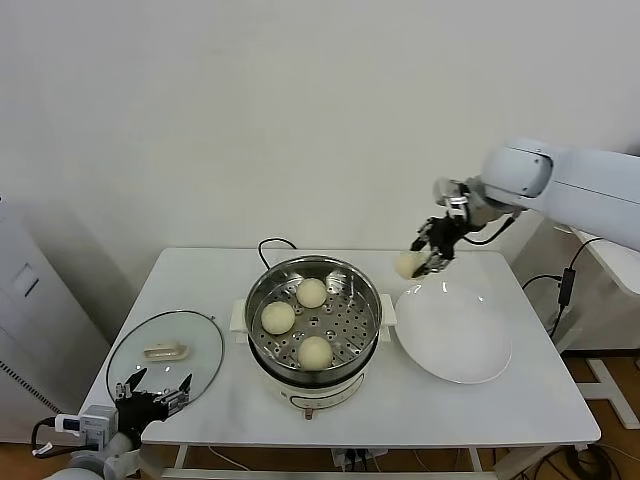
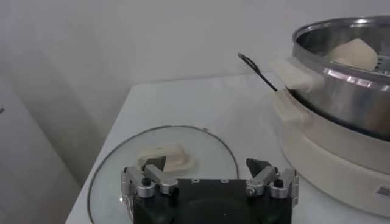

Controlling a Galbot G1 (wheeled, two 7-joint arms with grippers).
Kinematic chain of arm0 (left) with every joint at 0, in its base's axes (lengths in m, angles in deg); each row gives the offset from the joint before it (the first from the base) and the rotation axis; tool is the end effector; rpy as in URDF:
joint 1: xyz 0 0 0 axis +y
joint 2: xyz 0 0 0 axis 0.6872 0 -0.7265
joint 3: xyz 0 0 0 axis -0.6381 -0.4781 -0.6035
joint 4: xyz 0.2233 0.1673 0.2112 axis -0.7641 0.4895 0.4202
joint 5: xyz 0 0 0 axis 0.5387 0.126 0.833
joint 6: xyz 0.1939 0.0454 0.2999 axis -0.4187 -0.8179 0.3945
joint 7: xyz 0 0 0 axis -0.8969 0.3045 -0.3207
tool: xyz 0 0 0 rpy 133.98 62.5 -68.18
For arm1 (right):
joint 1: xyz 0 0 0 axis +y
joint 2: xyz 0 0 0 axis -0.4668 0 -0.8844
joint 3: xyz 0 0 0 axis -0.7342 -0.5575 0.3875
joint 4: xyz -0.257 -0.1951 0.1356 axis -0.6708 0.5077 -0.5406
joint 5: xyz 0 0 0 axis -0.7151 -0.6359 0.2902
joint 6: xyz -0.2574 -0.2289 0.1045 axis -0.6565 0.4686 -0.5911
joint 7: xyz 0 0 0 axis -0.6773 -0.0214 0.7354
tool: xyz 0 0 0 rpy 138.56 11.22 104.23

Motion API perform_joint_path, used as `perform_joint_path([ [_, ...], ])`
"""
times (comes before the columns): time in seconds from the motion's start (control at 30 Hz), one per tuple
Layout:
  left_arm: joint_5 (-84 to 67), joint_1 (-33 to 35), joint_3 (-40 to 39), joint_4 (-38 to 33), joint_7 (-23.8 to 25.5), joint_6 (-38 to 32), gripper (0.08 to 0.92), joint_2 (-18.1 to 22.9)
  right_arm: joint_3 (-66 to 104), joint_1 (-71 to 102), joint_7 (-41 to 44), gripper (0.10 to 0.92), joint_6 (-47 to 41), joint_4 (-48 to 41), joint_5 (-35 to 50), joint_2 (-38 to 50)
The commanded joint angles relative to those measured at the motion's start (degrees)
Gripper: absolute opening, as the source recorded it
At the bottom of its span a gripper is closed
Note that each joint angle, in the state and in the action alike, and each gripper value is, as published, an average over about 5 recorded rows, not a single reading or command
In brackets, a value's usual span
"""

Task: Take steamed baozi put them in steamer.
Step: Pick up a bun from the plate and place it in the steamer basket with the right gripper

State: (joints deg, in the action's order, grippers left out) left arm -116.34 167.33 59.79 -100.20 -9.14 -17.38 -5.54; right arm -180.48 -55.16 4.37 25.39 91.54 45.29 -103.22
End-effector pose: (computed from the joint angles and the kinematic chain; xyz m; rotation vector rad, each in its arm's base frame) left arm 0.1837 0.0956 -0.2533 -0.0756 -2.6237 -0.1520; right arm 0.5230 -0.0563 0.0211 1.3442 -1.6267 1.2344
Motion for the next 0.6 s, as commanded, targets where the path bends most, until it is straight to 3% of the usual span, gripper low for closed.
perform_joint_path([
  [0.03, 0.01, -0.04, -0.01, -0.20, 0.00, 0.06, 0.823, 0.05, -3.13, -2.52, -7.92, 0.484, -7.98, 6.18, 11.87, -7.17],
  [0.6, -0.28, -0.24, 0.15, -0.04, 0.00, 0.05, 0.823, 0.16, -0.07, 8.48, -12.71, 0.484, -10.26, 1.75, 9.19, -14.53],
])
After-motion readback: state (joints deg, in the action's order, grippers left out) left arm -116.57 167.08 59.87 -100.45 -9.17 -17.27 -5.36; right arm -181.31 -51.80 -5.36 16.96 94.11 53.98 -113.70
